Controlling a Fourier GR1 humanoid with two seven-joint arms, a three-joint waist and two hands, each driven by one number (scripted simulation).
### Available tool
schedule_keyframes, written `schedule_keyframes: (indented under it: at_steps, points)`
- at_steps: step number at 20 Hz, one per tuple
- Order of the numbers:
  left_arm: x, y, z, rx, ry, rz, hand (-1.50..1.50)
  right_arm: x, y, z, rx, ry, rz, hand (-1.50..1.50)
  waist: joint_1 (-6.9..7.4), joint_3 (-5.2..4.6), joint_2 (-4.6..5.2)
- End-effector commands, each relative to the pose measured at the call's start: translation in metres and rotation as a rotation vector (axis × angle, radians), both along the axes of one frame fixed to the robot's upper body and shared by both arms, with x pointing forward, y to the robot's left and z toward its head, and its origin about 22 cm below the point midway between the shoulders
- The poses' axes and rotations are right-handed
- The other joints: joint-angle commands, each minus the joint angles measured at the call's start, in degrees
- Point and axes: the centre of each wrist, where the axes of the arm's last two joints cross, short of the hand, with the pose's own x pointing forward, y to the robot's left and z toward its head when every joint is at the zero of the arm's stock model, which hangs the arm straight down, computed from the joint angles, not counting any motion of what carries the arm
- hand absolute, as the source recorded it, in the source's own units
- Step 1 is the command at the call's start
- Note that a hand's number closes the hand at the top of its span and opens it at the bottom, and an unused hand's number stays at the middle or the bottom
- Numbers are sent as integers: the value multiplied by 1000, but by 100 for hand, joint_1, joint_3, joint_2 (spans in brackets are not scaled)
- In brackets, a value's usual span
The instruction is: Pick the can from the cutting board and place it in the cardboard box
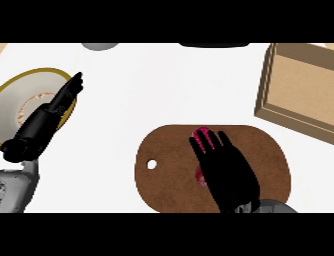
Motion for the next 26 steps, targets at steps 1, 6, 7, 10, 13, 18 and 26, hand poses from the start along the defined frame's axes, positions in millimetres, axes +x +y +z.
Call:
schedule_keyframes:
  at_steps: [1,6,7,10,13,18,26]
  points:
    - [-11,-1,-5,1,1,-3,0,18,-7,-8,8,33,-18,-150,17,1,2]
    - [-3,-5,-6,-1,0,4,0,26,2,-33,-11,6,100,150,38,2,13]
    - [12,-11,3,-1,-5,0,0,18,-5,-17,-8,16,121,150,-6,1,8]
    - [-1,3,-1,7,1,-25,0,20,-5,-7,21,-85,175,150,14,0,2]
    - [-7,-3,-9,-6,1,2,0,17,-11,-41,46,-148,191,150,16,2,5]
    - [-5,3,-6,-4,14,-17,0,26,-26,-37,146,-138,317,150,33,5,17]
    - [-3,7,9,20,-11,-1,0,39,-116,-24,415,-169,603,150,20,11,12]
